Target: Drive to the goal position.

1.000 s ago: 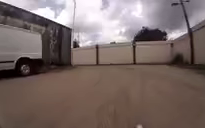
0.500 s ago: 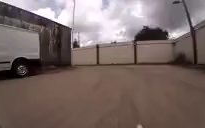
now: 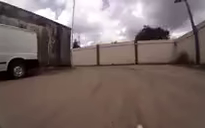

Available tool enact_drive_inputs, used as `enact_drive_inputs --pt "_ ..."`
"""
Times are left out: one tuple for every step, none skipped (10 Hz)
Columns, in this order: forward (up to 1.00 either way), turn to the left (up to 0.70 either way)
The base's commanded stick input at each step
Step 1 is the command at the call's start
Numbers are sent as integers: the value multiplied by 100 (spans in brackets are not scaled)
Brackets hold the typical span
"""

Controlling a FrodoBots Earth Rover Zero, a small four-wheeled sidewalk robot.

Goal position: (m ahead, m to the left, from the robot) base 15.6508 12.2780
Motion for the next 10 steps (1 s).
enact_drive_inputs --pt "50 0" --pt "50 0" --pt "50 0" --pt "50 0" --pt "50 0" --pt "50 0" --pt "50 0" --pt "50 0" --pt "50 0" --pt "50 0"
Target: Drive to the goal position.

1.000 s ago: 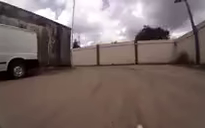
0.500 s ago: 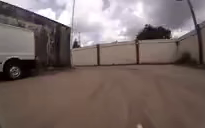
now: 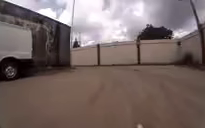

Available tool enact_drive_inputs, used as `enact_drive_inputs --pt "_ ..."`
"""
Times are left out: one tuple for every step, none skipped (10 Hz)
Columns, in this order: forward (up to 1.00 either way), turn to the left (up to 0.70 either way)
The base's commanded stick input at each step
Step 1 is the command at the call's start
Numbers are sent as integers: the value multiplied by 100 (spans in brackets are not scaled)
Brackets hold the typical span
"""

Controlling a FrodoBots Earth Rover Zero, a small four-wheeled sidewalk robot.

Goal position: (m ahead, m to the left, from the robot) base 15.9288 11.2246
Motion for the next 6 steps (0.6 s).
enact_drive_inputs --pt "50 0" --pt "50 0" --pt "50 0" --pt "50 0" --pt "50 0" --pt "50 0"
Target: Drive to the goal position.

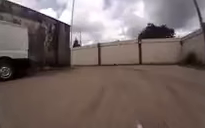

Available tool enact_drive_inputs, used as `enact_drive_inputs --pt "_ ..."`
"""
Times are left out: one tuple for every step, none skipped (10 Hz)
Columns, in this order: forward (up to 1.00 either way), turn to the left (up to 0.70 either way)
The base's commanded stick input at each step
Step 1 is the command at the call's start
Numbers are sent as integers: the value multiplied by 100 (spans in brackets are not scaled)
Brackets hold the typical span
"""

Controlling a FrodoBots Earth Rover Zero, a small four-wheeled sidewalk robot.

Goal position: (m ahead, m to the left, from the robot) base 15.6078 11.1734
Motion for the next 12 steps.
enact_drive_inputs --pt "50 0" --pt "50 0" --pt "50 0" --pt "50 0" --pt "50 0" --pt "50 0" --pt "50 0" --pt "50 0" --pt "50 0" --pt "50 0" --pt "50 0" --pt "50 0"
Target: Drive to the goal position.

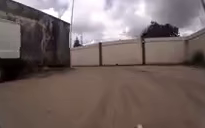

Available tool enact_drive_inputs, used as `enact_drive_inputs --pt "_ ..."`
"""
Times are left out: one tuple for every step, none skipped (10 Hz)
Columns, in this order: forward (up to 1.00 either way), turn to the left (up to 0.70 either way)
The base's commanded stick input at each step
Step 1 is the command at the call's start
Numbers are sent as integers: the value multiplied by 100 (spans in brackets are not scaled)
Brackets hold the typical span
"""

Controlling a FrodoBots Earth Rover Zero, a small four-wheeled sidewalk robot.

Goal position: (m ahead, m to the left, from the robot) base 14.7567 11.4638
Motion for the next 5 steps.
enact_drive_inputs --pt "50 0" --pt "50 0" --pt "50 0" --pt "50 0" --pt "50 0"
